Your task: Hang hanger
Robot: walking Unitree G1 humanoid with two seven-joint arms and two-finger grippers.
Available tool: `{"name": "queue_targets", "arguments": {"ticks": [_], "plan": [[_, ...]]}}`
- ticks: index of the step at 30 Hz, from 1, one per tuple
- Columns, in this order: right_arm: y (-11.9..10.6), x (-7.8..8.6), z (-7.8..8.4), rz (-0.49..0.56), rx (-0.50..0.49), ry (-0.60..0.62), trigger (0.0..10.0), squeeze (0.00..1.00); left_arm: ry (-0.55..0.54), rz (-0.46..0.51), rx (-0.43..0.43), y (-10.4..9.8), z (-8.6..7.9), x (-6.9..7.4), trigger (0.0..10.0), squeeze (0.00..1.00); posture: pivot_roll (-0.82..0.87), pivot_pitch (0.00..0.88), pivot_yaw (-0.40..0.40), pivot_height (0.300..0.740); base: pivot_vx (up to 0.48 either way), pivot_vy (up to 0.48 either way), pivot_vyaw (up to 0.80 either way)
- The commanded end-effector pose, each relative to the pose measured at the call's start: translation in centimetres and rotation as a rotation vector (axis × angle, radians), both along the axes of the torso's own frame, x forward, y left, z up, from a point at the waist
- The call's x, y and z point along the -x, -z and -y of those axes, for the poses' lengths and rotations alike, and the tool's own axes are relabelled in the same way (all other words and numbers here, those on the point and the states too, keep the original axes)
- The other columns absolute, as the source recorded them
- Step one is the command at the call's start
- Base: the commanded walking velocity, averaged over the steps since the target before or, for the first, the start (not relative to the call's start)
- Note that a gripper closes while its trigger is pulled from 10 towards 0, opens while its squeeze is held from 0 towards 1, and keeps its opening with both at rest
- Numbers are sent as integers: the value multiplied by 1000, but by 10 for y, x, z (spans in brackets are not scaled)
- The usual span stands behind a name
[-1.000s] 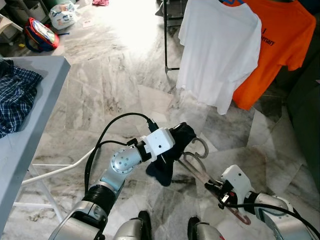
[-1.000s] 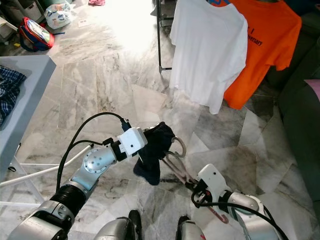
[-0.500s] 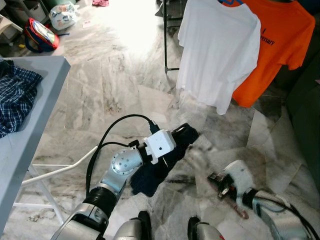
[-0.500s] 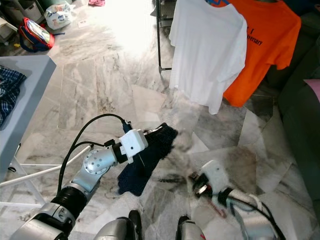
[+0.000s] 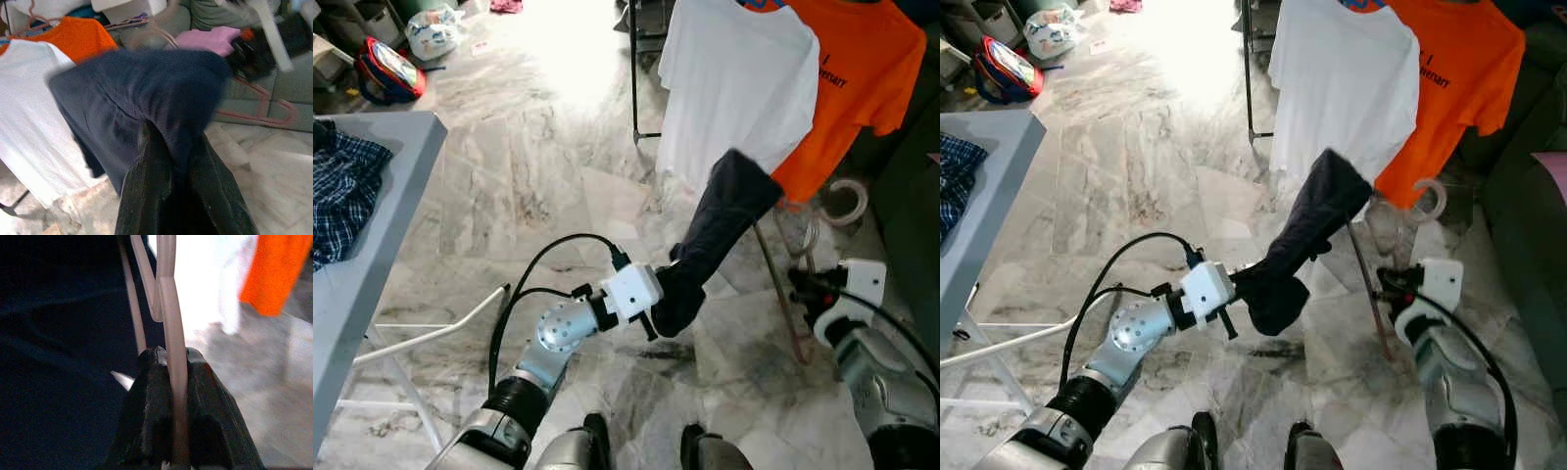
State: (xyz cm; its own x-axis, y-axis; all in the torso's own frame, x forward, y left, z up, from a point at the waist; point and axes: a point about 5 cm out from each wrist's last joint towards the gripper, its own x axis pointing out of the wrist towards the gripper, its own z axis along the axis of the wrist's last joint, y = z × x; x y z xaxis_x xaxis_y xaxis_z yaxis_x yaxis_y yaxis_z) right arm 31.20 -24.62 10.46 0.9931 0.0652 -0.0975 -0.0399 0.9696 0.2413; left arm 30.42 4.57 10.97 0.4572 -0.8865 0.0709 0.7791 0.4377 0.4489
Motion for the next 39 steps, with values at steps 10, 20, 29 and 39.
{"name": "queue_targets", "arguments": {"ticks": [10, 20, 29, 39], "plan": [[-81, -4, -93, 301, -437, -393, 10000, 0, 19, -60, -78, 24, 7, 11, 10000, 0, -87, 240, 71, 740, 0, 0, 0], [-100, 1, -103, 336, -610, -457, 10000, 0, -1, -50, -86, 26, 8, 11, 10000, 0, -88, 239, 59, 740, 0, 0, 0], [-92, -16, -93, 332, -166, -221, 10000, 0, -19, -18, -60, 22, 10, 10, 10000, 0, -95, 246, 56, 740, 0, 0, 0], [-88, -22, -90, 312, -131, -152, 10000, 0, -6, -18, -48, 22, 14, 12, 10000, 0, -107, 253, 50, 740, 0, 0, 0]]}}
